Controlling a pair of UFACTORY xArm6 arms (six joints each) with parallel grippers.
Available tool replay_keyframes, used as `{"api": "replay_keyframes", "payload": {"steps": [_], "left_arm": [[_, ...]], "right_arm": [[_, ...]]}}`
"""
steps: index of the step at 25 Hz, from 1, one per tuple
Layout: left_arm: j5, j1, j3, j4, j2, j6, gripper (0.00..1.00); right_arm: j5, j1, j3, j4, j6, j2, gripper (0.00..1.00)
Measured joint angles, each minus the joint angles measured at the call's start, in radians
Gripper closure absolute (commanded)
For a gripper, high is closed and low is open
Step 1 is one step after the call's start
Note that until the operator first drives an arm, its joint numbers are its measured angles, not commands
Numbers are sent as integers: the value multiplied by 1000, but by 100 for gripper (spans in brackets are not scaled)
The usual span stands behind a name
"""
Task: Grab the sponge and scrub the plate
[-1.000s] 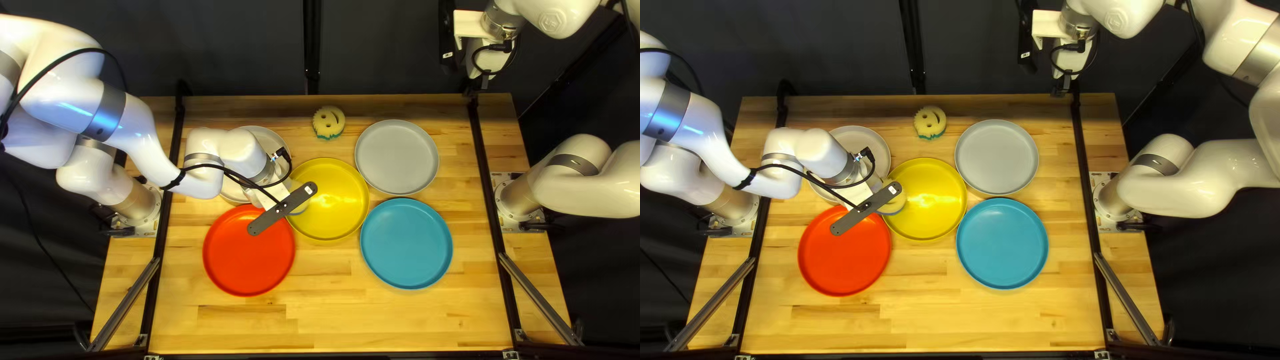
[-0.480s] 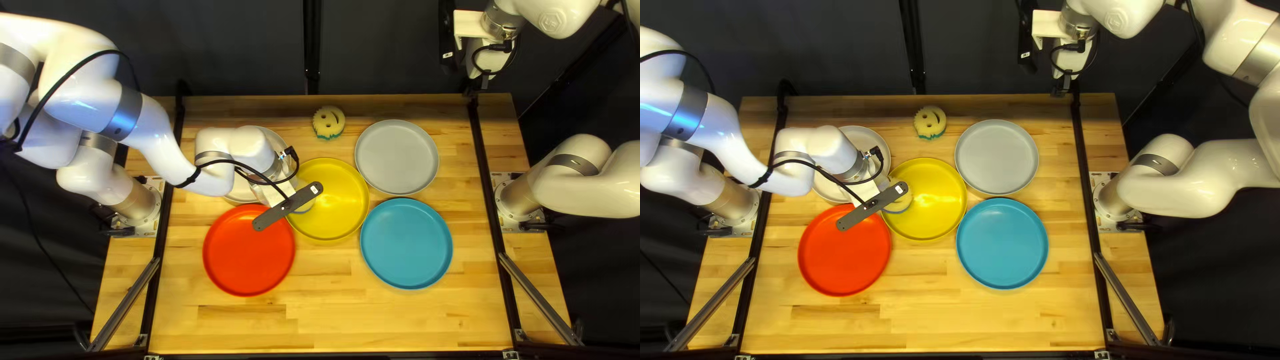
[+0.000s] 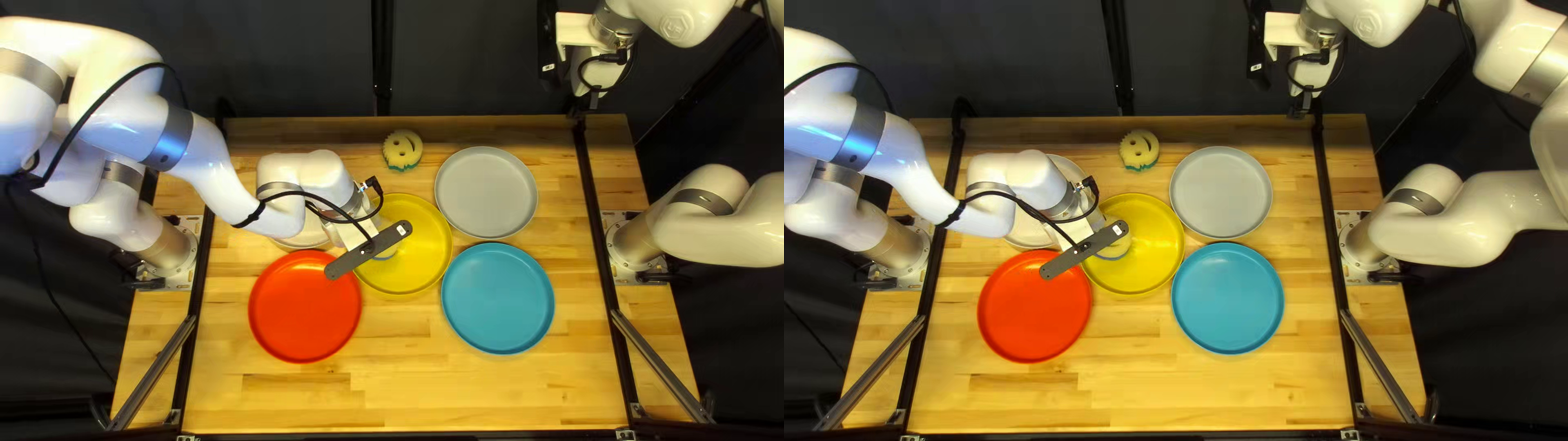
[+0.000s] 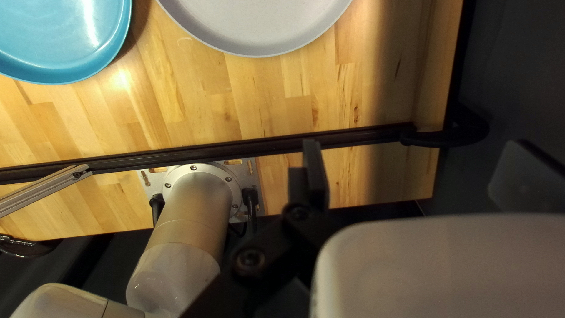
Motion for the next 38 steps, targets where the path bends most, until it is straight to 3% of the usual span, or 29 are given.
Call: {"api": "replay_keyframes", "payload": {"steps": [16, 27, 32, 38], "left_arm": [[-24, -9, 1, 2, 11, -3, 100], [-47, -29, -120, -76, 180, 97, 100], [-30, -29, -219, -106, 270, 151, 100], [-4, -7, -292, -112, 312, 192, 100]], "right_arm": [[0, 0, 0, 0, 0, 0, 0], [0, 0, 0, 0, 0, 0, 0], [0, 0, 0, 0, 0, 0, 0], [0, 0, 0, 0, 0, 0, 0]]}}
